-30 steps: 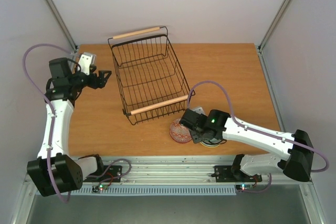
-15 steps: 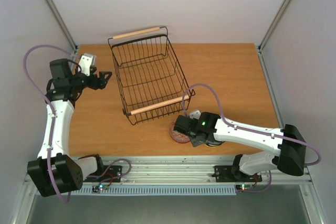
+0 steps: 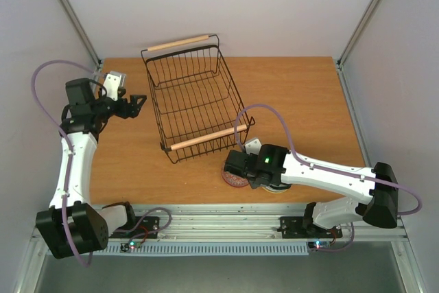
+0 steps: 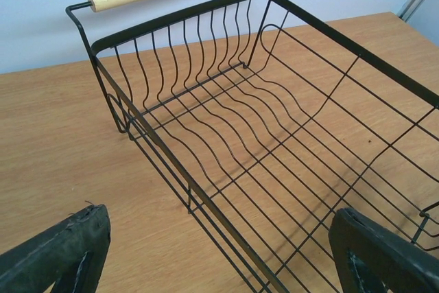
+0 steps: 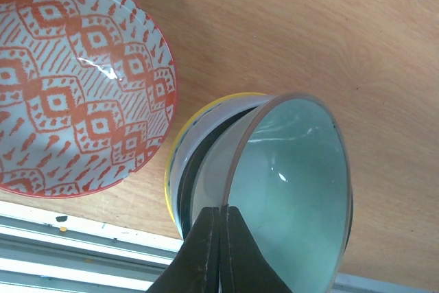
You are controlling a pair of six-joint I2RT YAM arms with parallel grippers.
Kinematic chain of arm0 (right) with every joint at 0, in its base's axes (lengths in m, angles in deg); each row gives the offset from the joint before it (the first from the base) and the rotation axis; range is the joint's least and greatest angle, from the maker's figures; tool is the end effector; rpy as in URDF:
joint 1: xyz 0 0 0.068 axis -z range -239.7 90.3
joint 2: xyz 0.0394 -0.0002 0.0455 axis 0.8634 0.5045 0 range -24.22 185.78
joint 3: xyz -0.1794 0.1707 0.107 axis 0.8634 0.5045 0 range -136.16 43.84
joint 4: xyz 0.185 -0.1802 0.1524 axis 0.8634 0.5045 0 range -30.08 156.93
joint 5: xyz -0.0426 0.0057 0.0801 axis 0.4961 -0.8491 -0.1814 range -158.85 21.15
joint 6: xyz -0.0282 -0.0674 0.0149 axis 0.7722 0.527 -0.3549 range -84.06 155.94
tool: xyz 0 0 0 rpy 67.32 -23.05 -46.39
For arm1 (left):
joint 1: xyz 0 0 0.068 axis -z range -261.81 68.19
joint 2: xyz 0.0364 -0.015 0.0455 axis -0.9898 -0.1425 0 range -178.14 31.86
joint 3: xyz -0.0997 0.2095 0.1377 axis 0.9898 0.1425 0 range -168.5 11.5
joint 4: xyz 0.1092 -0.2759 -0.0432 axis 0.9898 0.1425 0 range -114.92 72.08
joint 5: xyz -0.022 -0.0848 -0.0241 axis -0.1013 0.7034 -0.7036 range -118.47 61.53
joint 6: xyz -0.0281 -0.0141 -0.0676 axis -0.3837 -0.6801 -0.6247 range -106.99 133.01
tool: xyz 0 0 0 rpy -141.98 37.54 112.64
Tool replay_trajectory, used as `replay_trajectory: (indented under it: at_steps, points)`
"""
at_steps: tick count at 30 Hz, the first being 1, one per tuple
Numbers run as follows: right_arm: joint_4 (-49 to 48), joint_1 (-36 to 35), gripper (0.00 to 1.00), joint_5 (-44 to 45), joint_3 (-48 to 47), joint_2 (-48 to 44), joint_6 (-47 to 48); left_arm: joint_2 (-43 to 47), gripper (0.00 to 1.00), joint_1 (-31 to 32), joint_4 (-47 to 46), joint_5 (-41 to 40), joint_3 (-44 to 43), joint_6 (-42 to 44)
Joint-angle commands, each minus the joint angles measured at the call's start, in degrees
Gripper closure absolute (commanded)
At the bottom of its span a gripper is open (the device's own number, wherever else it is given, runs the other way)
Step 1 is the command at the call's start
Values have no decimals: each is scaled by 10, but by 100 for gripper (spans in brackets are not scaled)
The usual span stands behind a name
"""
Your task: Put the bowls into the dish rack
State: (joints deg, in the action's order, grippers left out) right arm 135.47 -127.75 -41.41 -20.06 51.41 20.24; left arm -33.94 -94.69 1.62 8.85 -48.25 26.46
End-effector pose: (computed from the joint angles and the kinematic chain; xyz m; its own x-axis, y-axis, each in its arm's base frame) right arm 0.1213 0.2242 0.2374 -0.5801 -0.7965 -0.1704 -0.6834 0.5897 -0.4303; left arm 0.3084 0.0316 0.3142 -0.4361 0.0901 -0.8954 0.4340 0.8927 -0.1216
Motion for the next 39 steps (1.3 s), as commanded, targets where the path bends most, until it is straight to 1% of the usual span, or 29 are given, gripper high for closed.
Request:
replay_trajectory:
  at_steps: [1,6,7,10,13,15,20,25,28,30,33,39]
  points:
    - [-3,-4,99,26,-11,0,9,13,12,1,-25,-4,9,-5]
    - [-22,-7,99,9,5,0,7,14,12,1,-26,-3,10,-6]
    - [-28,-8,95,6,8,-4,8,13,12,1,-26,-3,10,-7]
    - [-48,-9,76,-7,18,-17,16,13,12,1,-28,-4,12,-6]
    - [-60,-9,66,-20,25,-22,21,13,12,1,-30,-4,13,-7]
    - [-62,-9,64,-23,28,-16,22,12,12,1,-31,-5,14,-6]
    - [-69,-9,61,-31,36,10,24,11,12,1,-33,-6,16,-6]
    - [-56,-9,60,-8,43,46,6,10,11,0,-32,-5,17,-6]
    - [-33,-9,61,14,40,68,-13,9,11,0,-33,-4,18,-5]
    - [-25,-9,64,22,39,78,-21,7,11,0,-33,-4,20,-5]
    - [-22,-9,76,26,40,82,-28,6,11,0,-36,-3,22,-7]
    - [-21,-9,98,25,38,61,-27,6,11,1,-35,-3,23,-8]
